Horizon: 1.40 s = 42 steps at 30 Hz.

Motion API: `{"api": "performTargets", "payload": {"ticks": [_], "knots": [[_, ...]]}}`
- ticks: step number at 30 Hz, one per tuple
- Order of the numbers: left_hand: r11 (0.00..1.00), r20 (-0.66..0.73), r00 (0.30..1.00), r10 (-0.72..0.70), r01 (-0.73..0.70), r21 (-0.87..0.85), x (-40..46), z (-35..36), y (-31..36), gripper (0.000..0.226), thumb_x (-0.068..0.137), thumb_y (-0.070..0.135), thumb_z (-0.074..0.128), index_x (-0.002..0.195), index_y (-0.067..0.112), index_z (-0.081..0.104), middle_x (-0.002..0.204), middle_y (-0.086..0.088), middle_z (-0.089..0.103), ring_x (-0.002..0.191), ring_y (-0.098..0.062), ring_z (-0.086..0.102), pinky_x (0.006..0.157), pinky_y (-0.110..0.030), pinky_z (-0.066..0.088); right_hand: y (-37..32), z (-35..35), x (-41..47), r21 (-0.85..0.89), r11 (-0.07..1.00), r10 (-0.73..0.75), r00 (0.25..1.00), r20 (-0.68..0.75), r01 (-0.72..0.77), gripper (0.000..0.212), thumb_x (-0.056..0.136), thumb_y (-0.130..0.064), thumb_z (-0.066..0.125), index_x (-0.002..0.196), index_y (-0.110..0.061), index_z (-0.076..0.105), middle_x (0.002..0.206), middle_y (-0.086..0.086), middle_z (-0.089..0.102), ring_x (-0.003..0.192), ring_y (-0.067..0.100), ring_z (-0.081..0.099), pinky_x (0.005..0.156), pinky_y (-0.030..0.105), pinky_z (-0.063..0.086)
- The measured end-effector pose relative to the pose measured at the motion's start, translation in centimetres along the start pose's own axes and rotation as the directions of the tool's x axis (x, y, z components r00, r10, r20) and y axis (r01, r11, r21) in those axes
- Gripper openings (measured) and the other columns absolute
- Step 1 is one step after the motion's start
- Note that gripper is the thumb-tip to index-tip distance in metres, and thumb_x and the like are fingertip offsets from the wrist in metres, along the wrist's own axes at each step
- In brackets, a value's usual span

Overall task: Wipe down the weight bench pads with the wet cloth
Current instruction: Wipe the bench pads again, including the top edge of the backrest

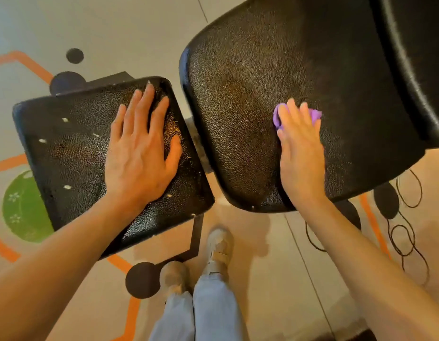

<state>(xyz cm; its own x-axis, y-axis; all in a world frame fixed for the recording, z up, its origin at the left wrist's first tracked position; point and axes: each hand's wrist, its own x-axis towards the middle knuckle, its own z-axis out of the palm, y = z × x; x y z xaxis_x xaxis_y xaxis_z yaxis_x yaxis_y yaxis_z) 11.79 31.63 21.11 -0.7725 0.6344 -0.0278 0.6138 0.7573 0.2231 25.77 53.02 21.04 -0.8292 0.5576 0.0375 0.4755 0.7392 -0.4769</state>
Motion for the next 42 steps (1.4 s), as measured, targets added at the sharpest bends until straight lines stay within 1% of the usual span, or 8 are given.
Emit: {"api": "performTargets", "payload": {"ticks": [2,6,11,18,22,31,37,42], "knots": [[1.0,-0.005,1.0,0.004,-0.004,0.0,0.0,0.1,0.0,0.062,0.101,0.043,0.037,0.155,0.014,0.023,0.165,-0.011,0.014,0.153,-0.026,0.009,0.125,-0.044,0.005,-1.7,1.7,-0.7,-0.042,0.998,0.036,0.998,-0.043,-0.038,0.041,0.097,-0.001,0.04,0.137,-0.009,0.044,0.144,0.009,0.042,0.138,0.022,0.029,0.12,0.037,0.008],[1.0,-0.008,1.0,-0.001,0.0,-0.009,-0.1,0.0,0.0,0.062,0.101,0.044,0.036,0.155,0.015,0.023,0.165,-0.01,0.013,0.154,-0.026,0.008,0.125,-0.043,0.004,-1.3,1.0,-7.6,0.057,0.935,-0.354,0.907,0.229,0.351,0.046,0.091,0.003,0.052,0.135,-0.007,0.048,0.145,0.006,0.043,0.14,0.022,0.031,0.117,0.045,0.02],[1.0,-0.031,1.0,0.004,-0.004,-0.004,0.1,0.3,0.0,0.062,0.101,0.044,0.035,0.155,0.015,0.023,0.165,-0.01,0.013,0.154,-0.025,0.008,0.125,-0.042,0.004,1.4,-2.2,-8.4,0.138,0.942,-0.333,0.911,0.244,0.307,0.041,0.091,-0.005,0.058,0.132,-0.002,0.05,0.142,0.007,0.046,0.138,0.02,0.035,0.112,0.052,0.029],[1.0,-0.026,1.0,0.017,-0.017,-0.021,0.0,0.3,-0.1,0.063,0.101,0.044,0.034,0.155,0.014,0.022,0.165,-0.01,0.012,0.153,-0.027,0.009,0.125,-0.044,0.005,3.3,-2.9,-6.8,0.126,0.748,-0.617,0.614,0.492,0.651,0.043,0.094,-0.002,0.05,0.136,-0.01,0.047,0.147,0.005,0.039,0.141,0.024,0.028,0.117,0.049,0.021],[1.0,-0.041,0.999,0.008,-0.009,-0.003,0.0,0.4,-0.3,0.063,0.101,0.045,0.033,0.155,0.013,0.022,0.165,-0.011,0.013,0.153,-0.027,0.01,0.125,-0.044,0.006,6.7,-6.5,-8.0,0.01,0.766,-0.536,0.63,0.562,0.643,0.056,0.089,0.003,0.046,0.142,-0.015,0.036,0.151,0.002,0.033,0.142,0.022,0.025,0.12,0.041,0.014],[1.0,-0.041,0.999,0.003,-0.003,-0.005,0.0,0.4,-0.1,0.062,0.101,0.044,0.034,0.155,0.014,0.023,0.165,-0.01,0.013,0.153,-0.026,0.009,0.125,-0.043,0.005,5.1,-5.2,-7.6,0.083,0.71,-0.611,0.554,0.566,0.699,0.047,0.094,-0.001,0.043,0.14,-0.013,0.04,0.15,0.002,0.035,0.142,0.023,0.027,0.115,0.05,0.024],[1.0,-0.045,0.999,0.001,0.0,0.01,0.0,0.3,-0.1,0.063,0.101,0.043,0.035,0.155,0.013,0.023,0.165,-0.011,0.013,0.153,-0.026,0.009,0.125,-0.042,0.005,-1.1,0.8,-3.8,0.1,0.851,-0.511,0.767,0.387,0.516,0.036,0.095,-0.01,0.047,0.131,-0.007,0.052,0.142,0.009,0.045,0.138,0.028,0.033,0.116,0.047,0.021],[1.0,-0.039,0.999,-0.003,0.003,0.017,0.0,0.3,0.0,0.063,0.101,0.043,0.034,0.156,0.014,0.022,0.166,-0.01,0.012,0.154,-0.025,0.007,0.125,-0.04,0.003,1.1,-1.3,-5.7,0.042,0.677,-0.638,0.557,0.531,0.735,0.04,0.098,-0.004,0.034,0.136,-0.01,0.047,0.147,0.005,0.039,0.141,0.027,0.026,0.117,0.046,0.018]]}}
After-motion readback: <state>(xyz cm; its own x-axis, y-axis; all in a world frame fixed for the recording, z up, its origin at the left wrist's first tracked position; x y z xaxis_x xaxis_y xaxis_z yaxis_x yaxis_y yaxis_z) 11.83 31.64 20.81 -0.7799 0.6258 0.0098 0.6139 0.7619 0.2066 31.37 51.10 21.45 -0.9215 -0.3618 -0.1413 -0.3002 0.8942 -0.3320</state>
